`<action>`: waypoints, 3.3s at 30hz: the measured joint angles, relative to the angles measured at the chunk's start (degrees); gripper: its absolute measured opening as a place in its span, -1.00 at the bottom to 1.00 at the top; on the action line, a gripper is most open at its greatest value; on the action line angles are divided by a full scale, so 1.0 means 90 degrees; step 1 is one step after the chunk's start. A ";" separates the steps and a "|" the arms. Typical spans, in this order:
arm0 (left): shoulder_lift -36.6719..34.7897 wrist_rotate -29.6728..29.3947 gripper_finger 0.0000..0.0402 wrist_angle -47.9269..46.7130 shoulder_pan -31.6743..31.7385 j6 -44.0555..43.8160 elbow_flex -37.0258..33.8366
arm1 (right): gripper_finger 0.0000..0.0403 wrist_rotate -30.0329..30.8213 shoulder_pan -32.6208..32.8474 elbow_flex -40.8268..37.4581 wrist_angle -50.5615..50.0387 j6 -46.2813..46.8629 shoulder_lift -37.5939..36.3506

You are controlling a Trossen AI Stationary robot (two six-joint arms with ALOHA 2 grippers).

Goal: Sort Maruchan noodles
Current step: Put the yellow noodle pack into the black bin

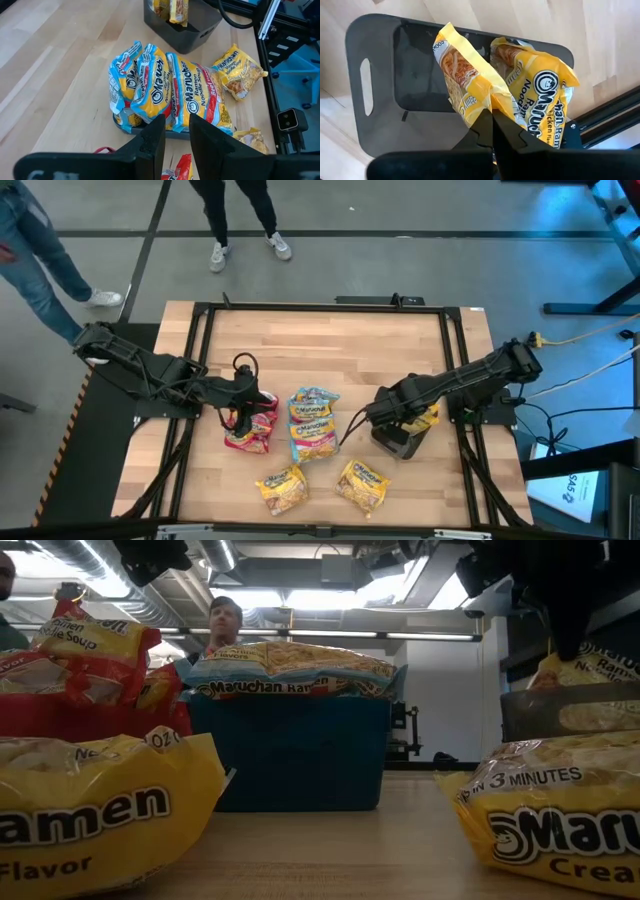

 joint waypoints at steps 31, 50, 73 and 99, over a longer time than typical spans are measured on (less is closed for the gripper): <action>0.0001 0.0141 -0.60 -0.0017 0.0000 0.0046 0.0000 | -0.16 0.0651 -0.0025 0.0807 -0.0672 0.0011 0.0187; 0.0001 0.0136 -0.60 -0.0042 0.0000 0.0013 0.0001 | -0.86 0.0916 -0.0117 0.0945 0.0218 -0.0005 0.0961; 0.0002 0.0146 -0.60 -0.0046 -0.0001 0.0007 0.0001 | -0.96 0.0343 -0.0277 0.0004 0.0401 -0.0379 0.1355; 0.0002 0.0141 -0.60 -0.0044 0.0000 -0.0138 0.0001 | -0.97 0.1120 -0.0225 0.1120 -0.0024 -0.0107 0.0438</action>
